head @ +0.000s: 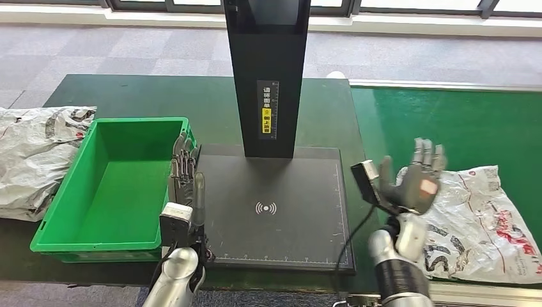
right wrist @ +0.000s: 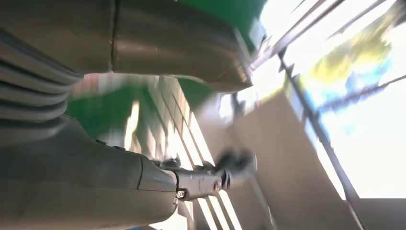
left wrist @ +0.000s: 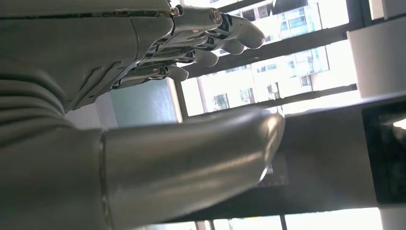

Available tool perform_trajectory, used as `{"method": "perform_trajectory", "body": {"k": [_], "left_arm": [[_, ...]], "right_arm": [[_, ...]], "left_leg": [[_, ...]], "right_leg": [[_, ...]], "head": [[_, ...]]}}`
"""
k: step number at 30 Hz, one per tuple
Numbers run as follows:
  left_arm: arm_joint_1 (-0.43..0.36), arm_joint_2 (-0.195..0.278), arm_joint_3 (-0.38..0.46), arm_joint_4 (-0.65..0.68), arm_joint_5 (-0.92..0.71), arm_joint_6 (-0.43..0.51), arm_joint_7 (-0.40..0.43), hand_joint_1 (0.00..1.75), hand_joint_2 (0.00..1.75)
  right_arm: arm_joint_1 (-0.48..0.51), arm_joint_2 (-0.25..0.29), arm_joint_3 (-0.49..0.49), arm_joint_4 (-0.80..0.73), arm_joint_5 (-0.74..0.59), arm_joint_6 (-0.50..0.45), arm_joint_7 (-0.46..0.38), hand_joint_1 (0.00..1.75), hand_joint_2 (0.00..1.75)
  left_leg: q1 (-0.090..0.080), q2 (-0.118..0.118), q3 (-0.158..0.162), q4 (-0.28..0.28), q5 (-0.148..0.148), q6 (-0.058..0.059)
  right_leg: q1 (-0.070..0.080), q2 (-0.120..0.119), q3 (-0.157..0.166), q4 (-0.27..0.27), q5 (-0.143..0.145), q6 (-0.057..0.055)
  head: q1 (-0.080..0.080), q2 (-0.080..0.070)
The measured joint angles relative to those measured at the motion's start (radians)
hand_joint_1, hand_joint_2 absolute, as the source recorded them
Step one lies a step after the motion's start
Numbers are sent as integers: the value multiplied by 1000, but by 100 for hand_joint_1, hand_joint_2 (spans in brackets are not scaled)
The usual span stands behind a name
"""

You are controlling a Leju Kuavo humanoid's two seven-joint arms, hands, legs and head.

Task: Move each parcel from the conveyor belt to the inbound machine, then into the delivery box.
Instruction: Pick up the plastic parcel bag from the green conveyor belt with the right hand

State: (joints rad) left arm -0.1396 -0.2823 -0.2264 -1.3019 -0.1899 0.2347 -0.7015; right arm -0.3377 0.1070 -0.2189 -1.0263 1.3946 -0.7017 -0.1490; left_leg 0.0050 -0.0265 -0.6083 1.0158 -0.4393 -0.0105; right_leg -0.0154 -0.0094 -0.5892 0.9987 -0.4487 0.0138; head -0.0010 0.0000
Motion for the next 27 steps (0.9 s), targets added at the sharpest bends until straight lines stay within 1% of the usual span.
{"method": "perform_trajectory", "body": {"k": [1, 2, 3, 4, 6, 12, 19, 27], "left_arm": [[2, 1, 5, -4, 0, 0, 0, 0, 175], [3, 1, 8, -7, 0, 0, 0, 0, 175], [4, 1, 10, -10, 0, 0, 0, 0, 175], [5, 1, 12, -11, 0, 0, 0, 0, 175], [5, 1, 16, -13, 0, 2, 0, 0, 175], [8, 1, 25, -21, 0, 3, 0, 0, 175], [10, 1, 28, -27, 0, 3, 0, 0, 175], [10, 1, 29, -29, 0, 3, 0, 0, 175]], "right_arm": [[-12, 3, -112, -1, 134, 0, -19, 0, 175], [-20, 11, -204, -2, 199, 0, -32, 0, 175], [-21, 19, -274, -4, 215, 1, -34, 0, 175], [-19, 27, -320, -6, 206, 1, -26, 0, 175], [-14, 35, -371, -9, 189, 1, -5, 0, 175], [-12, 38, -421, -17, 166, 1, 35, 0, 175], [-8, 38, -430, -28, 168, 1, 61, 0, 175], [-6, 38, -440, -29, 168, 1, 62, 0, 175]], "left_leg": [[0, 0, 0, 0, 0, 0], [0, 0, 0, 0, 0, 0], [0, 0, 1, 0, -1, 1], [0, 1, 1, 0, -1, 1], [0, 2, 1, 0, -1, 1], [1, 4, 1, 0, -1, 0], [1, 4, 1, 0, -1, 0], [1, 4, 1, 0, -1, 0]], "right_leg": [[0, -1, 1, 0, 0, 1], [0, 0, 1, -1, 1, 1], [0, 0, 1, -1, 1, 2], [0, 1, 0, -1, 1, 2], [0, 1, -1, -1, 1, 2], [1, 4, -1, -1, 1, 1], [1, 4, -1, -1, 1, 1], [1, 4, -2, -1, 1, 1]], "head": [[0, 0], [0, 0], [0, 0], [0, 0], [0, 0], [0, 0], [0, 0], [0, 0]]}}
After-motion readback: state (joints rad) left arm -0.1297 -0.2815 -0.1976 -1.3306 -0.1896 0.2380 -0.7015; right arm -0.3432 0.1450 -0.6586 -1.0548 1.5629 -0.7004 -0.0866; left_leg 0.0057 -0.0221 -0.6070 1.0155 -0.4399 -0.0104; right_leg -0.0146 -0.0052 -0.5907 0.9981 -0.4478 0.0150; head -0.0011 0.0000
